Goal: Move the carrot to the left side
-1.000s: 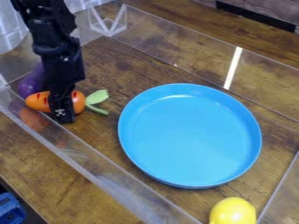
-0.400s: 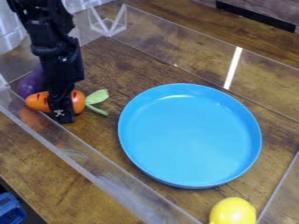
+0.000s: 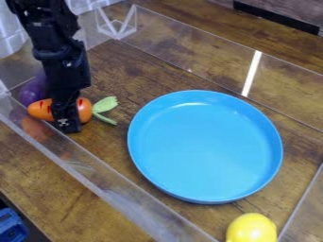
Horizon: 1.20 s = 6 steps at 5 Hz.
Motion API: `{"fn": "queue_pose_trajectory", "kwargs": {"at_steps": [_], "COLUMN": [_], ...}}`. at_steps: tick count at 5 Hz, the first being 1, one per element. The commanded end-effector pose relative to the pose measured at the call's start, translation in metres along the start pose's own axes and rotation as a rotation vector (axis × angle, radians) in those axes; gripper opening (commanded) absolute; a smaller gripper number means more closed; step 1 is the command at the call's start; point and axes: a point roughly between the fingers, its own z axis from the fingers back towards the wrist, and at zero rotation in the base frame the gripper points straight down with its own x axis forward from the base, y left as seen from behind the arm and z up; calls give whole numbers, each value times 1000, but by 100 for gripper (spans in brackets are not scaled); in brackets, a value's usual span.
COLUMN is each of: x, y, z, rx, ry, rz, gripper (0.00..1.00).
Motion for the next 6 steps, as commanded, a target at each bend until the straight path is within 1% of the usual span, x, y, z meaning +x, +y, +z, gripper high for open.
{"fn": "queue_pose_trajectory", "kwargs": {"at_steps": [1, 4, 6], "x": [-12, -12, -10], "y": [2, 3, 7], "z": [8, 7, 6], "rx": [18, 19, 22], "ry": [-10, -20, -49], "rz": [11, 2, -2], "gripper": [0, 0, 0]}}
